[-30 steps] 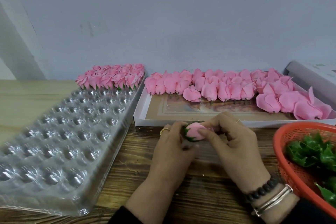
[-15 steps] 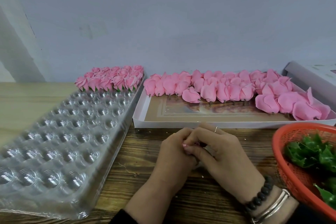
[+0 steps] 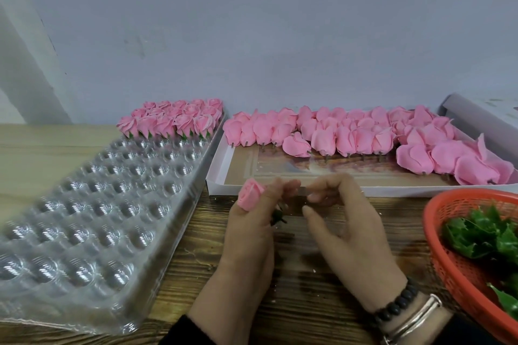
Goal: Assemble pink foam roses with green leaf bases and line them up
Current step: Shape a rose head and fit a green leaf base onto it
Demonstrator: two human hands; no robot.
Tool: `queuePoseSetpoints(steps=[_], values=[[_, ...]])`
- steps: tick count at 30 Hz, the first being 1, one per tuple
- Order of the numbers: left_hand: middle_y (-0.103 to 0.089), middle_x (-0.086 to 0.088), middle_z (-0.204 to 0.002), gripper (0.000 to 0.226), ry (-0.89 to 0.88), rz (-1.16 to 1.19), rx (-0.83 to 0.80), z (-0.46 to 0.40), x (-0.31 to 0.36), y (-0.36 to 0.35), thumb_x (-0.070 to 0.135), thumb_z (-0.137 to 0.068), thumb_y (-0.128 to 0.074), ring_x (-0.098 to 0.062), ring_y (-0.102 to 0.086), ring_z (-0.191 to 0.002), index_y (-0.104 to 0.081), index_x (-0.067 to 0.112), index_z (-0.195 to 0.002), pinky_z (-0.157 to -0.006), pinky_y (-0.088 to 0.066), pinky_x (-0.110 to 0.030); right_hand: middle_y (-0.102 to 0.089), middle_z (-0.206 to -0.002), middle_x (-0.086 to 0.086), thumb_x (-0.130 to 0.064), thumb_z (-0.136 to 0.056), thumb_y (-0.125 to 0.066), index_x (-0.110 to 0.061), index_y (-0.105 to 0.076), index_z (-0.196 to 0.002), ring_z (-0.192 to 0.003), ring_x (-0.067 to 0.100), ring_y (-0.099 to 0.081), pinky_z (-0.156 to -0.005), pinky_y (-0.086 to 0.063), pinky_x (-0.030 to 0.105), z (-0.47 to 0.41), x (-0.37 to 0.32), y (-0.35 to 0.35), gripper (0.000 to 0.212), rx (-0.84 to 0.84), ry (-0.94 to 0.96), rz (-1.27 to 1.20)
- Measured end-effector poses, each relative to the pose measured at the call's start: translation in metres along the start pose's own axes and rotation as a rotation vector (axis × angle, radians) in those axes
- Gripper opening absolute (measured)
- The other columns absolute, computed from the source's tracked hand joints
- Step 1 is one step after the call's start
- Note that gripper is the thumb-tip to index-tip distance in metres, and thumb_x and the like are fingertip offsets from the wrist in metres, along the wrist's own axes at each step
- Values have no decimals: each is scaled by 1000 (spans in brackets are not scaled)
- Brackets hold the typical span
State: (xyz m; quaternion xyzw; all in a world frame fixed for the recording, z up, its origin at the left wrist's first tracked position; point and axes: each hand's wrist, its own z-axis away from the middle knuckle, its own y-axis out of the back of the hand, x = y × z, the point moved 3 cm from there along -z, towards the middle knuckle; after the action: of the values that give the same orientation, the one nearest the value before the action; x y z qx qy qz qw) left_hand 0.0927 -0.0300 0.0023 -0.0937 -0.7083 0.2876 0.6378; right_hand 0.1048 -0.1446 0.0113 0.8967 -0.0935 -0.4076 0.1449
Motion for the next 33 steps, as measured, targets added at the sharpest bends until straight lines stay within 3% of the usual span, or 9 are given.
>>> queuePoseSetpoints(steps=[4, 9, 14, 18, 22, 25, 28, 31, 33], values=[[-70, -13, -77, 28, 124, 139, 18, 2, -5, -3, 25, -67, -65, -20, -68, -69, -73, 3, -81, -62, -57, -27, -55, -82, -17, -10, -69, -73, -33, -45, -86, -84, -4, -56, -74, -39, 3, 7, 4, -18, 40, -235, -80, -45], [-67, -7, -66, 18, 165, 185, 5, 7, -8, -11, 22, -71, -63, -16, -66, -65, -71, 13, -58, -65, -56, -25, -56, -80, -16, -6, -69, -72, -37, -42, -82, -81, -3, -55, -70, -39, 4, 7, 6, -17, 45, -186, -89, 12], [-66, -11, -73, 13, 224, 210, -18, 8, -13, -11, 23, -68, -66, -21, -66, -72, -71, 11, -67, -72, -56, -32, -61, -80, -15, -13, -69, -71, -38, -48, -84, -79, -1, -58, -70, -41, 6, 8, 4, -15, 37, -192, -136, 24], [-67, -9, -71, 19, 283, 154, -202, 7, -9, -8, 30, -58, -77, -20, -67, -75, -71, 11, -58, -81, -54, -34, -64, -69, -7, -6, -69, -73, -20, -58, -83, -61, 0, -55, -60, -43, 13, 3, 4, -11, 24, -235, -297, -285], [-64, -19, -92, 53, 334, 104, -227, 4, -10, -5, 33, -47, -89, -28, -61, -90, -74, 3, -88, -82, -47, -37, -64, -60, -6, 5, -75, -69, -1, -60, -85, -57, -1, -56, -56, -46, 12, 1, 5, -10, 15, -362, -450, -593], [-64, -22, -90, 43, 278, 155, -116, 1, -10, -5, 25, -62, -79, -30, -66, -81, -68, -3, -93, -71, -57, -36, -66, -70, -5, 3, -72, -72, -12, -58, -89, -61, 3, -57, -62, -48, 18, 1, 8, -12, 26, -335, -460, -529], [-66, -19, -85, 34, 274, 202, -75, 1, -11, -4, 27, -61, -71, -28, -67, -77, -70, 2, -84, -73, -57, -40, -62, -78, -2, -1, -64, -77, -20, -53, -87, -62, 7, -54, -63, -46, 25, 2, 9, -14, 39, -280, -438, -366], [-64, -19, -86, 33, 261, 160, -104, 1, -13, -4, 29, -60, -76, -28, -65, -79, -70, 4, -82, -74, -56, -41, -61, -70, -13, -3, -64, -77, -21, -55, -81, -59, 2, -51, -61, -44, 16, 3, 7, -15, 33, -260, -369, -287], [-65, -19, -87, 48, 278, 152, -150, 1, -13, -3, 31, -50, -88, -29, -66, -81, -71, 3, -86, -75, -57, -39, -59, -61, -12, -5, -68, -76, -18, -60, -80, -57, 1, -51, -57, -42, 13, 3, 5, -13, 24, -268, -368, -310]])
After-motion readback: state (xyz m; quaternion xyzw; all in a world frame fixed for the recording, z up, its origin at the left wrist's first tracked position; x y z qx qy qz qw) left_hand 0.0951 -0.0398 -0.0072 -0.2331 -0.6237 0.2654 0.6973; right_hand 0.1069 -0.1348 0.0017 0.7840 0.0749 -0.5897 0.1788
